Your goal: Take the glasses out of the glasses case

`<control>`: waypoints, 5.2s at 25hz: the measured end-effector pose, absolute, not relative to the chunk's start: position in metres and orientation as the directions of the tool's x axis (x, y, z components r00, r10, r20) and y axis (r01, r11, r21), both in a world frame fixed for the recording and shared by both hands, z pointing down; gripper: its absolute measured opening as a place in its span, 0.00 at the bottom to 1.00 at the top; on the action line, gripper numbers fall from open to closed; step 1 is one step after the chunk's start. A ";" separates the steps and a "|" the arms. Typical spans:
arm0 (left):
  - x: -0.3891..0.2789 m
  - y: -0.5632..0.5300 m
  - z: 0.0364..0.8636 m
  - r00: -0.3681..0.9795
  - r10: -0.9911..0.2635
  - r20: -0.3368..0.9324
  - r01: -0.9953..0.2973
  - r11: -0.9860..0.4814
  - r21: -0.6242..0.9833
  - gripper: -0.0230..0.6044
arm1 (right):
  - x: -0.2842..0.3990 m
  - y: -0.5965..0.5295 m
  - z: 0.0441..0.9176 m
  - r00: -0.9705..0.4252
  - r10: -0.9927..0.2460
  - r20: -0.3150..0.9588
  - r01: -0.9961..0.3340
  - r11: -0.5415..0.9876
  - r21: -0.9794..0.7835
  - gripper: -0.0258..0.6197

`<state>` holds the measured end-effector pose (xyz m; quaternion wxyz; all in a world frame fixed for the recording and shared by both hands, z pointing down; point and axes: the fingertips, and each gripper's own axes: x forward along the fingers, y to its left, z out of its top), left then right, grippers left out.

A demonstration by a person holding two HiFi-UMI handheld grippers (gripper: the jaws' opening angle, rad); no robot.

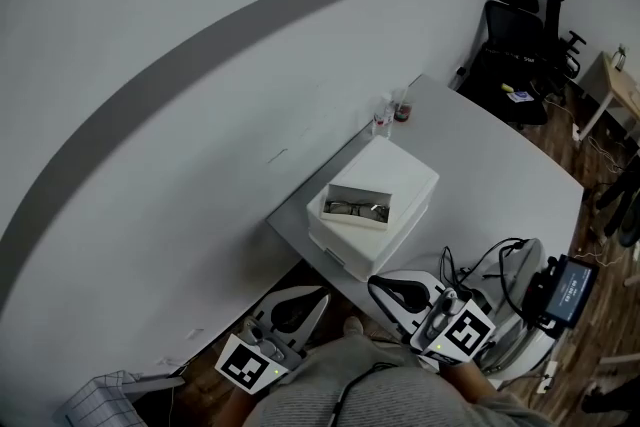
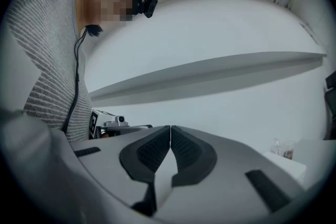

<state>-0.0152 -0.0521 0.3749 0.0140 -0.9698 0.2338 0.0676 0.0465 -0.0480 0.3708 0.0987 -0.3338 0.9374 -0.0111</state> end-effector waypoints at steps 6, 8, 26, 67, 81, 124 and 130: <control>-0.004 -0.071 0.372 0.903 -0.403 -0.149 -0.407 -0.913 0.006 0.06 | 0.052 -0.062 0.371 -0.740 -0.651 -0.168 -0.646 0.758 -0.094 0.06; 0.000 -0.077 0.371 0.915 -0.374 -0.152 -0.378 -0.926 0.004 0.06 | 0.052 -0.066 0.370 -0.734 -0.660 -0.162 -0.654 0.750 -0.096 0.06; 0.009 -0.113 0.367 0.980 -0.140 -0.143 -0.144 -0.989 -0.023 0.06 | 0.029 -0.097 0.375 -0.721 -0.685 -0.105 -0.680 0.729 -0.082 0.06; 0.006 -0.137 0.414 0.991 -0.109 -0.081 -0.110 -0.994 -0.007 0.17 | 0.054 -0.212 0.466 -0.790 -0.492 0.365 -0.556 0.826 -0.092 0.25; 0.006 -0.137 0.414 0.989 -0.116 -0.094 -0.115 -0.993 0.013 0.13 | 0.077 -0.232 0.536 -0.723 -0.372 0.582 -0.532 0.837 -0.127 0.25; 0.011 -0.125 0.420 0.996 -0.089 -0.029 -0.089 -0.996 -0.017 0.06 | 0.109 -0.233 0.596 -0.348 0.020 0.937 -0.371 0.915 -0.157 0.19; 0.016 -0.120 0.419 0.996 -0.086 -0.030 -0.086 -0.996 -0.013 0.06 | 0.107 -0.228 0.598 -0.363 0.074 0.929 -0.360 0.908 -0.213 0.16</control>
